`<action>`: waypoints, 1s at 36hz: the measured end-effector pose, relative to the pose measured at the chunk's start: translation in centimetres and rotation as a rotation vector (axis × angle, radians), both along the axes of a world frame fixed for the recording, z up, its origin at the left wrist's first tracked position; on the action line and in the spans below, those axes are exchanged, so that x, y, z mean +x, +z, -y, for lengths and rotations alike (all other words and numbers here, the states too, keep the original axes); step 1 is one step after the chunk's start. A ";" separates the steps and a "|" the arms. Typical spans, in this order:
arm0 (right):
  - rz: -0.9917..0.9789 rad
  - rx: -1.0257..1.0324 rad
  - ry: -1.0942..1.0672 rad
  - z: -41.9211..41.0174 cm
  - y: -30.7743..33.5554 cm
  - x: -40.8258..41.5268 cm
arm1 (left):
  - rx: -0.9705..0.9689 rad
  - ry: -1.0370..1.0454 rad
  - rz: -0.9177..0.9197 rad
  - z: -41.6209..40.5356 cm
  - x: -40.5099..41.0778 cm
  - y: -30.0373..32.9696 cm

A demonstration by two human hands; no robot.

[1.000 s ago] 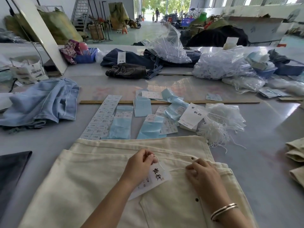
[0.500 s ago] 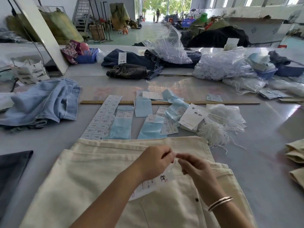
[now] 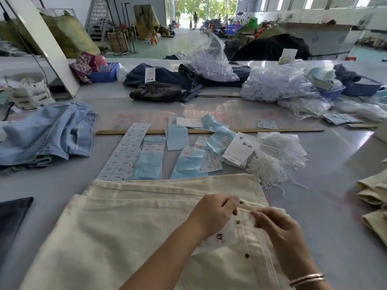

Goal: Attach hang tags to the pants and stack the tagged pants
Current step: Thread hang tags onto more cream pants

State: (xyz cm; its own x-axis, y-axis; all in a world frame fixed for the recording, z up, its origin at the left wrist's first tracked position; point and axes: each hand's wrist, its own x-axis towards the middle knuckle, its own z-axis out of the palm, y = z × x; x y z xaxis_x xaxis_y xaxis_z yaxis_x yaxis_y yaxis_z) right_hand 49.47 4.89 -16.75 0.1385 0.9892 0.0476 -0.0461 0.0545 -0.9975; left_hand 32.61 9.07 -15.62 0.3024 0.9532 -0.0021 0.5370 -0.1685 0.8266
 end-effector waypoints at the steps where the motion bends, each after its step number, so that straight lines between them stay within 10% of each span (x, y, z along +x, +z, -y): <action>1: -0.012 0.020 -0.031 0.1 0.1 0.9 | -0.006 0.020 -0.022 -0.4 0.3 -0.2; 15: -0.727 -0.197 -0.093 -0.2 1.5 4.4 | 0.286 -0.103 -0.435 -0.3 9.8 -3.3; 20: -0.436 -0.235 -0.058 0.0 3.3 5.0 | 0.437 -0.053 -0.368 -0.4 9.5 -3.6; 31: 0.656 -0.153 -0.113 -0.3 0.8 1.7 | -0.049 0.095 0.198 -1.2 7.0 -3.2; 36: 0.840 -0.176 -0.167 -0.8 -1.2 1.7 | -0.058 0.131 0.317 -0.5 6.6 -4.1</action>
State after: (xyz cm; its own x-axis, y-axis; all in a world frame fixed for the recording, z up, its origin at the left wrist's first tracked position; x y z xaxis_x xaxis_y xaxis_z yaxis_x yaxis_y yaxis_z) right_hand 51.14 5.68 -17.92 0.2695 0.9618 0.0474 0.7027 -0.1628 -0.6926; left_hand 39.24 9.53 -19.69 0.1722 0.9849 0.0168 0.2661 -0.0629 0.9619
